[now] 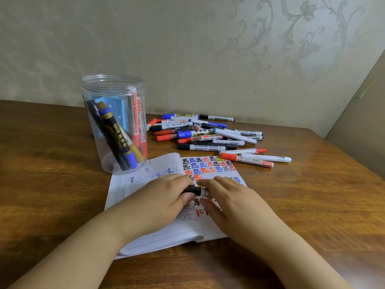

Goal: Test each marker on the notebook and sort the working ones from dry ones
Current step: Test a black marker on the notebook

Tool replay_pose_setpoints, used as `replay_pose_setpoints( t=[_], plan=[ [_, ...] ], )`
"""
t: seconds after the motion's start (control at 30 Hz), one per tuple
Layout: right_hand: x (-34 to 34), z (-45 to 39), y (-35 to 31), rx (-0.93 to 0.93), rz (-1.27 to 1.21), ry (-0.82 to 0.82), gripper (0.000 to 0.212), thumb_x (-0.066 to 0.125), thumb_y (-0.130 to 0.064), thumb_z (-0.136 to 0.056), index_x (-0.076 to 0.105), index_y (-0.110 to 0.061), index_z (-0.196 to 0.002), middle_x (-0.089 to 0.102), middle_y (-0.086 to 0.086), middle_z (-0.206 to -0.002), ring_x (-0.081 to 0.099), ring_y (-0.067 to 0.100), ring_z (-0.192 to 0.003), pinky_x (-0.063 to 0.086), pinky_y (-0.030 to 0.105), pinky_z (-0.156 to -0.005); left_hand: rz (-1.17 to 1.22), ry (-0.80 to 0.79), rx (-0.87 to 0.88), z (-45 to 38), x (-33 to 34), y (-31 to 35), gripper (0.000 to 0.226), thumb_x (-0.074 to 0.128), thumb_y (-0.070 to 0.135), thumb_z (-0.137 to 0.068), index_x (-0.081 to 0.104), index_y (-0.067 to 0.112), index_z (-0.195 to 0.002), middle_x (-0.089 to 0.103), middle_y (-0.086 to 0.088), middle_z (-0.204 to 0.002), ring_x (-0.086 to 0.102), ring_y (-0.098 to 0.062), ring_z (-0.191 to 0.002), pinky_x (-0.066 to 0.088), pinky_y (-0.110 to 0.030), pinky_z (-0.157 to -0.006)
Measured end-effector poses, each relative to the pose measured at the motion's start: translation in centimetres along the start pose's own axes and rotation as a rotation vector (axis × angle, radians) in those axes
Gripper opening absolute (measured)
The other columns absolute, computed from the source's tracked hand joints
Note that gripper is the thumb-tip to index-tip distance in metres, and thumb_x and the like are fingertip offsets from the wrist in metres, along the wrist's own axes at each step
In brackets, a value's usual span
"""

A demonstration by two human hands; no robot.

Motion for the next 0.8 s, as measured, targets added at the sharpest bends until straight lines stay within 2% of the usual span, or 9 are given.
replay_pose_setpoints(
  t=[0.13,0.17,0.23,0.3,0.37,0.47,0.57,0.63,0.8],
  plan=[
    [0.7,-0.1,-1.2,-0.072,0.010,0.035,0.010,0.056,-0.023,-0.081,0.060,-0.017,-0.088,0.057,-0.003,-0.076,0.058,0.016,-0.062,0.047,0.027,-0.045,0.071,-0.001,-0.007,0.1,0.2,0.3,0.014,0.043,0.031,-0.094,0.053,0.022,-0.097,0.055,0.012,-0.091,0.050,-0.003,-0.086,0.038,-0.017,-0.074],
    [0.9,-0.1,-1.3,-0.075,0.005,0.019,0.010,0.061,-0.020,-0.078,0.058,-0.017,-0.087,0.056,-0.003,-0.074,0.056,0.016,-0.059,0.045,0.027,-0.042,0.079,0.006,-0.007,0.1,0.1,0.3,0.016,0.045,0.032,-0.094,0.056,0.021,-0.097,0.057,0.011,-0.090,0.051,-0.003,-0.085,0.039,-0.018,-0.074],
    [0.9,0.0,-1.4,-0.082,0.015,0.025,0.005,0.056,-0.022,-0.081,0.055,-0.018,-0.082,0.054,-0.004,-0.069,0.053,0.015,-0.053,0.039,0.026,-0.038,0.085,-0.010,0.011,0.0,0.1,0.2,0.020,0.047,0.032,-0.093,0.060,0.019,-0.100,0.062,0.008,-0.093,0.052,-0.004,-0.086,0.040,-0.018,-0.074],
    [0.6,0.1,-1.4,-0.072,0.014,0.020,0.015,0.043,-0.028,-0.086,0.053,-0.019,-0.080,0.055,-0.005,-0.065,0.051,0.015,-0.047,0.035,0.025,-0.037,0.116,-0.052,0.025,0.0,0.5,0.3,0.018,0.048,0.029,-0.093,0.062,0.020,-0.098,0.062,0.012,-0.091,0.053,0.000,-0.084,0.040,-0.014,-0.074],
    [0.6,0.2,-1.4,-0.078,0.006,0.003,0.019,0.039,-0.030,-0.087,0.052,-0.019,-0.079,0.055,-0.005,-0.063,0.051,0.017,-0.045,0.032,0.025,-0.037,0.144,-0.091,0.019,0.0,0.8,0.3,0.012,0.048,0.029,-0.093,0.058,0.032,-0.087,0.057,0.021,-0.081,0.052,0.007,-0.081,0.038,-0.010,-0.070],
    [0.8,0.3,-1.6,-0.077,-0.034,-0.042,0.023,0.036,-0.030,-0.089,0.053,-0.017,-0.079,0.057,-0.003,-0.061,0.051,0.019,-0.044,0.036,0.026,-0.037,0.139,-0.114,0.003,0.0,0.9,0.2,0.026,0.049,0.029,-0.093,0.045,0.042,-0.070,0.051,0.027,-0.069,0.051,0.014,-0.076,0.035,-0.007,-0.065],
    [1.0,0.4,-1.6,-0.083,-0.063,-0.084,0.029,0.032,-0.033,-0.091,0.054,-0.016,-0.084,0.058,-0.001,-0.062,0.053,0.021,-0.046,0.039,0.029,-0.038,0.127,-0.116,-0.005,0.0,1.0,0.0,0.028,0.048,0.030,-0.093,0.045,0.041,-0.067,0.051,0.023,-0.067,0.051,0.014,-0.075,0.036,-0.007,-0.064],
    [1.1,0.4,-1.2,-0.086,-0.093,-0.108,0.035,0.027,-0.039,-0.093,0.055,-0.019,-0.098,0.061,0.001,-0.066,0.055,0.024,-0.049,0.044,0.033,-0.042,0.121,-0.120,-0.014,0.1,1.0,-0.2,0.024,0.046,0.034,-0.093,0.047,0.040,-0.070,0.055,0.021,-0.072,0.053,0.007,-0.078,0.038,-0.011,-0.065],
    [0.9,0.4,-0.9,-0.096,-0.094,-0.067,0.033,0.031,-0.045,-0.094,0.052,-0.029,-0.113,0.067,-0.002,-0.072,0.060,0.022,-0.053,0.045,0.031,-0.043,0.150,-0.094,-0.041,0.1,0.6,-0.3,0.025,0.047,0.034,-0.093,0.048,0.040,-0.068,0.057,0.019,-0.066,0.054,0.003,-0.072,0.036,-0.013,-0.060]
  ],
)
Point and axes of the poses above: each hand's wrist, its own z-axis away from the middle knuckle, its own x-axis out of the palm, y = z × x, the point moved 7 cm from there along -z, towards the middle knuckle
